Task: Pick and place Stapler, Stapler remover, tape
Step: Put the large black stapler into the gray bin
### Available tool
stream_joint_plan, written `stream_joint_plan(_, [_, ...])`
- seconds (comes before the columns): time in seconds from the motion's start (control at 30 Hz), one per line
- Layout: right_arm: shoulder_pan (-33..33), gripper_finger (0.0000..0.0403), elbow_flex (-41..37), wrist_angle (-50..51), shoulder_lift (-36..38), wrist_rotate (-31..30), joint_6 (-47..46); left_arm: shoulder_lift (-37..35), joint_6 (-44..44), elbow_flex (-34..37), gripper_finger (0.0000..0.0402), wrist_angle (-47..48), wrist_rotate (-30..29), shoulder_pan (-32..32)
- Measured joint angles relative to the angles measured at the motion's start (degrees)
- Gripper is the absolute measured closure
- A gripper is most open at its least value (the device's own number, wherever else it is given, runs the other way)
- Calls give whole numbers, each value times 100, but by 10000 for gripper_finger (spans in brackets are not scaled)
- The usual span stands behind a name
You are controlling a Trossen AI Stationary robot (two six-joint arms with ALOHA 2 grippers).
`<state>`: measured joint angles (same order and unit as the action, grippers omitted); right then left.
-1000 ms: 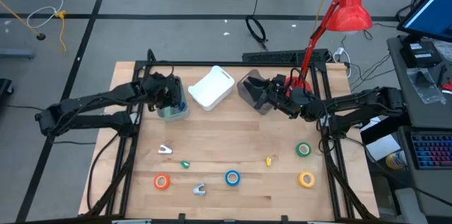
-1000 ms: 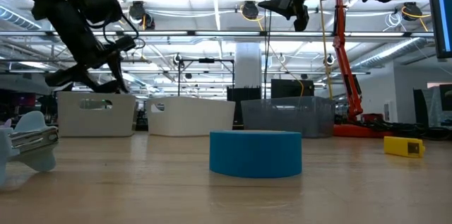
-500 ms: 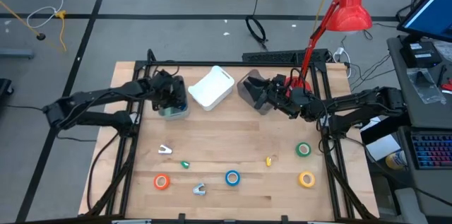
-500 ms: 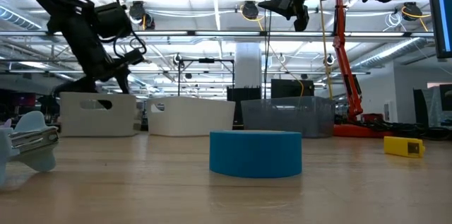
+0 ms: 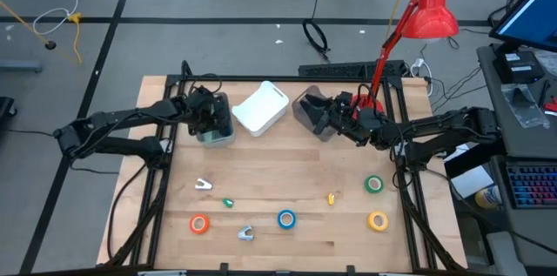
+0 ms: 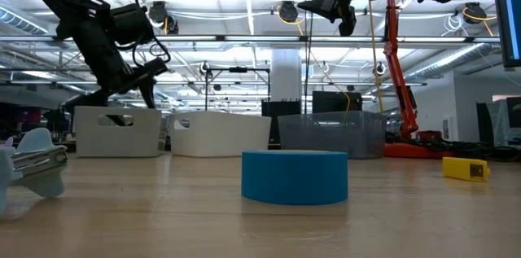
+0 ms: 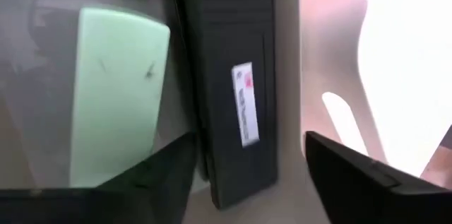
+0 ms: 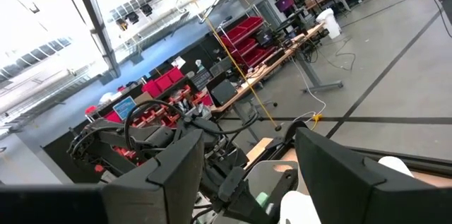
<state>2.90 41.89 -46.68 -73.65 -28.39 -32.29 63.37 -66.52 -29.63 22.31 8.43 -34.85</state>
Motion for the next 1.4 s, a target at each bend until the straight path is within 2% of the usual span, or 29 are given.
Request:
stream_joint_plan(0.17, [0, 188, 0, -2, 0, 1, 0, -1, 46, -4, 82, -9, -52, 2])
stream_joint_plan(0.33, [0, 185, 0, -3, 0, 0, 0, -48, 55, -4, 79, -17, -139, 0])
stream_joint_plan(0.53, [0, 184, 0, -24, 0, -1, -2, -38, 103, -4, 121, -12, -263, 4])
stream_joint_plan(0.77, [0, 184, 0, -26, 0, -1, -2, -37, 182, -4, 201, -7, -436, 8])
stream_joint_plan(0.9, [0, 184, 0, -26, -2, -1, -2, -37, 358, -4, 250, -4, -685, 4])
stream_joint_plan(1.03, [0, 187, 0, -24, -1, -1, -3, -37, 460, -4, 283, -7, -989, 4])
stream_joint_plan(1.2, [0, 187, 0, -25, -2, -1, -4, -37, 495, -4, 294, -7, -1274, 4])
stream_joint_plan(1.4, [0, 188, 0, -25, -1, -1, -4, -37, 620, -4, 265, -12, -1611, 4])
